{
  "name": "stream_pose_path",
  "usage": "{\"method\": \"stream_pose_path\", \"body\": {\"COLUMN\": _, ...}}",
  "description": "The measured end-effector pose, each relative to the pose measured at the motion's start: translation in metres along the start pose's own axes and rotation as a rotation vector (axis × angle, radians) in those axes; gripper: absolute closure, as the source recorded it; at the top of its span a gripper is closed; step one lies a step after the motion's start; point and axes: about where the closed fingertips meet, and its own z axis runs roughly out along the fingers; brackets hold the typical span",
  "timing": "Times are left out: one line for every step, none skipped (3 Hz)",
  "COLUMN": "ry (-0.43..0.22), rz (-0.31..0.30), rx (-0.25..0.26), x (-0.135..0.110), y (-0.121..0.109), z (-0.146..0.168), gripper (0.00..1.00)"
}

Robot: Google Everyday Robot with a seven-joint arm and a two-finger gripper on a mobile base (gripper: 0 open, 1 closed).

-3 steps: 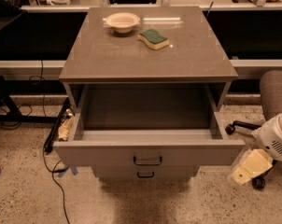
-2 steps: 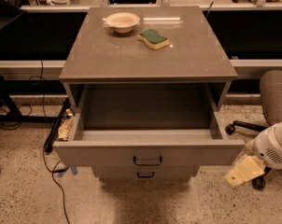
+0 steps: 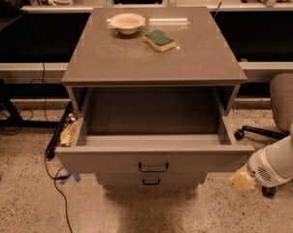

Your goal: Close top drawer

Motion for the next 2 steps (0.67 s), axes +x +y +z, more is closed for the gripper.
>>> {"method": "stream_pose_path", "body": {"ry": -0.032, "rz": 0.036, "rx": 0.004, "x": -0.003, "y": -0.010, "z": 0.034, "gripper": 0.95}}
{"method": "stream_pose_path", "body": {"ry": -0.121, "rz": 0.057, "rx": 0.026, "x": -0.029, "y": -0.024, "z": 0.062, "gripper": 1.00}}
